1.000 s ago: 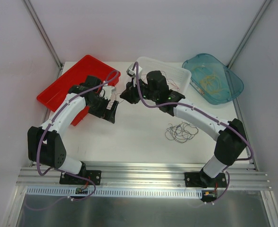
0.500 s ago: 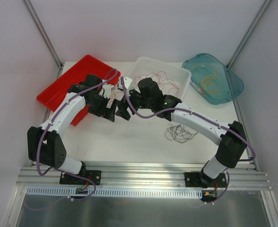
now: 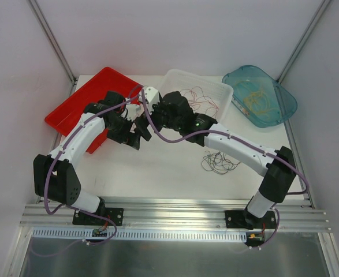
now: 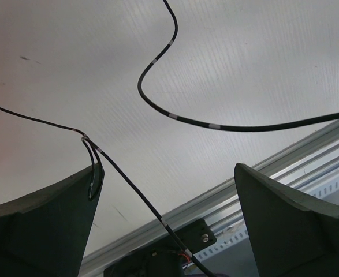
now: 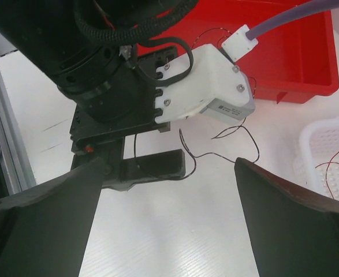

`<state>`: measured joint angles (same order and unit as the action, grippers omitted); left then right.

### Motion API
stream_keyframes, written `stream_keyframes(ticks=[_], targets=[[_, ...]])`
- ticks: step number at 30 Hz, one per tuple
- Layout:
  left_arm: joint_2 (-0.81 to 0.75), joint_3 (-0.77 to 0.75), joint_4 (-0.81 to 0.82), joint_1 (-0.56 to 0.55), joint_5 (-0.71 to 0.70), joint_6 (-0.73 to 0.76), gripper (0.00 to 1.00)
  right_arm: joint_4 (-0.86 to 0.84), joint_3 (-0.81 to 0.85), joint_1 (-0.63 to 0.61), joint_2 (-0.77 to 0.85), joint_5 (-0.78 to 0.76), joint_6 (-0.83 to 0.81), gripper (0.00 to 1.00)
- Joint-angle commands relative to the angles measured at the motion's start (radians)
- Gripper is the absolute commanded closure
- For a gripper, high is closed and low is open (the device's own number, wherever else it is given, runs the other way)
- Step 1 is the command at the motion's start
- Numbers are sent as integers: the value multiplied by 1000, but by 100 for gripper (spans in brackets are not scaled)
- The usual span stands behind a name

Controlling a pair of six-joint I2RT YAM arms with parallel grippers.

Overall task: Untangle the cables
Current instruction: Place the cable in the bin.

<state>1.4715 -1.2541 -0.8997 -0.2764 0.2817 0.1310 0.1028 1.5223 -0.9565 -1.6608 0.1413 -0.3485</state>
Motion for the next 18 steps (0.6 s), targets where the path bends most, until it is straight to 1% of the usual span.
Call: stream_keyframes(ticks=[1,10,18], targets=[[-10,-28,-25,-10,-4,-5,2,-18,58,-8,-31,-39,8,0],[-22,-33,-31,-14,-3,1,2,-2,65,-8,-77,-75,-3,0],[-27,-33,-33,-14,1,4,2,0,41,-8,-90,-92,-10,0]])
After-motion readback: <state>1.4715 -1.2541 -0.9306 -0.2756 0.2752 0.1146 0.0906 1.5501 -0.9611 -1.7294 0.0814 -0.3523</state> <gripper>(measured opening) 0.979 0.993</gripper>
